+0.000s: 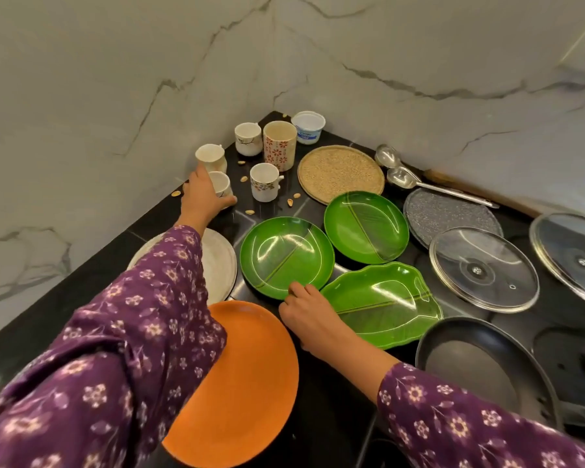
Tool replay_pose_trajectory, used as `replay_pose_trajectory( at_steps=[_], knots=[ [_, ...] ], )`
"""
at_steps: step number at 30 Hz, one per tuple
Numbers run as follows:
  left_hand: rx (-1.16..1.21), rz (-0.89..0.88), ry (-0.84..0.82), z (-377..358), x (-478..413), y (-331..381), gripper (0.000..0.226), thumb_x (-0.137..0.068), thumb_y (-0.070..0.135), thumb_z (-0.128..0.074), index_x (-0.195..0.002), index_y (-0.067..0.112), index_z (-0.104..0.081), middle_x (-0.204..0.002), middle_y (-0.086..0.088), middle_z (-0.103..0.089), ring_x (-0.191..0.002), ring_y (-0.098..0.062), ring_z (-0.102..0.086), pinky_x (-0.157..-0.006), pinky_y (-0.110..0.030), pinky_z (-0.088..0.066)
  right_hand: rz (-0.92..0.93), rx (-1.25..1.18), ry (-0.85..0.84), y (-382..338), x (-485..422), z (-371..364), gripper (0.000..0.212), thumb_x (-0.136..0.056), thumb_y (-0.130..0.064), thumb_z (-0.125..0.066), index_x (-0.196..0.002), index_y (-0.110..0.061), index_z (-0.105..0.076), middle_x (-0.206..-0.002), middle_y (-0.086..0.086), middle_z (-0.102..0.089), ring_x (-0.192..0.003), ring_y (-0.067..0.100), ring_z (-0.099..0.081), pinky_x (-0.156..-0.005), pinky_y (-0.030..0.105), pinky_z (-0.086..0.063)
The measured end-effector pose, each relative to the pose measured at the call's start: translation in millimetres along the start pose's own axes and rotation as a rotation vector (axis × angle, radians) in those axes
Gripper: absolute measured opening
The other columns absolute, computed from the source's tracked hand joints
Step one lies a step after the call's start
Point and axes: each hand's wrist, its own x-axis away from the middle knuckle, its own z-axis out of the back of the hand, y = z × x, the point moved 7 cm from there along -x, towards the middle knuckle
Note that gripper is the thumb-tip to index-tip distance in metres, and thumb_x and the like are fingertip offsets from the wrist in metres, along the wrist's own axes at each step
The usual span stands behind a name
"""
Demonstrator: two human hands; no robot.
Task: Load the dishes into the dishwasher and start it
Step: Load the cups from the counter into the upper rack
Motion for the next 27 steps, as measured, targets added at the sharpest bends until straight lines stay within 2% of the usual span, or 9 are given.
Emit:
replay_pose_trajectory(
  at_steps=[4, 8, 11, 17, 19, 22, 25, 27],
  knots=[
    [0.011, 0.005, 0.066, 0, -2, 2, 0.067, -0.079, 0.027, -0.075, -0.131, 0.000, -0.042, -0.128, -0.022, -0.046, -0.119, -0.037, -0.047, -0.101, -0.044, -0.041, -0.006, -0.011, 0.001, 4, 4, -5, 0.027, -0.076, -0.012, -0.071, -0.099, -0.007, -0.057, -0.102, 0.010, -0.061, -0.107, 0.029, -0.043, -0.087, 0.038, -0.037],
    [0.077, 0.010, 0.205, 13, 13, 10, 0.067, -0.078, 0.031, -0.075, -0.129, 0.001, -0.043, -0.126, -0.019, -0.047, -0.116, -0.034, -0.049, -0.096, -0.041, -0.042, -0.031, -0.011, 0.003, 6, 7, -8, 0.031, -0.075, -0.014, -0.071, -0.103, -0.009, -0.057, -0.106, 0.008, -0.060, -0.111, 0.029, -0.041, -0.088, 0.038, -0.036],
    [0.151, -0.062, 0.287, 26, 34, 31, 0.070, -0.078, 0.038, -0.074, -0.131, 0.005, -0.042, -0.126, -0.015, -0.047, -0.113, -0.029, -0.049, -0.092, -0.037, -0.043, -0.033, -0.005, 0.011, 6, 8, -10, 0.031, -0.077, -0.015, -0.069, -0.104, -0.009, -0.056, -0.106, 0.008, -0.061, -0.110, 0.029, -0.041, -0.087, 0.038, -0.036],
    [0.290, -0.242, 0.252, 32, 102, 101, 0.070, -0.073, 0.039, -0.077, -0.128, 0.008, -0.047, -0.123, -0.012, -0.051, -0.111, -0.024, -0.049, -0.087, -0.030, -0.038, -0.015, -0.022, 0.069, 3, 27, -4, 0.021, -0.085, -0.015, -0.060, -0.105, -0.009, -0.058, -0.108, 0.009, -0.062, -0.115, 0.031, -0.044, -0.088, 0.039, -0.039],
    [0.326, -0.312, 0.183, 23, 130, 133, 0.070, -0.071, 0.041, -0.079, -0.126, 0.009, -0.050, -0.120, -0.010, -0.054, -0.108, -0.020, -0.050, -0.087, -0.027, -0.038, -0.061, -0.065, 0.123, 5, 45, 0, 0.021, -0.080, -0.019, -0.065, -0.100, -0.012, -0.062, -0.104, 0.006, -0.064, -0.110, 0.028, -0.052, -0.085, 0.037, -0.045],
    [0.336, -0.456, 0.065, 3, 172, 193, 0.069, -0.069, 0.037, -0.082, -0.124, 0.007, -0.054, -0.118, -0.010, -0.058, -0.105, -0.018, -0.052, -0.086, -0.024, -0.038, -0.211, -0.340, 0.286, 17, 88, 12, 0.031, -0.052, -0.027, -0.085, -0.073, -0.019, -0.064, -0.077, -0.003, -0.066, -0.078, 0.020, -0.063, -0.064, 0.026, -0.051],
    [0.359, -0.604, -0.056, -21, 222, 261, 0.069, -0.067, 0.035, -0.085, -0.122, 0.006, -0.056, -0.118, -0.009, -0.061, -0.106, -0.020, -0.056, -0.090, -0.027, -0.042, -0.474, -0.747, 0.297, 53, 155, -3, 0.015, -0.076, -0.028, -0.071, -0.084, -0.021, -0.060, -0.086, -0.003, -0.066, -0.084, 0.018, -0.059, -0.072, 0.029, -0.044],
    [0.365, -0.715, -0.119, -38, 259, 304, 0.067, -0.065, 0.035, -0.085, -0.120, 0.007, -0.058, -0.114, -0.008, -0.063, -0.103, -0.019, -0.057, -0.088, -0.024, -0.040, -0.635, -0.913, 0.424, 78, 217, -9, 0.008, -0.080, -0.025, -0.069, -0.086, -0.023, -0.063, -0.082, -0.009, -0.067, -0.078, 0.005, -0.059, -0.071, 0.019, -0.043]
  ],
)
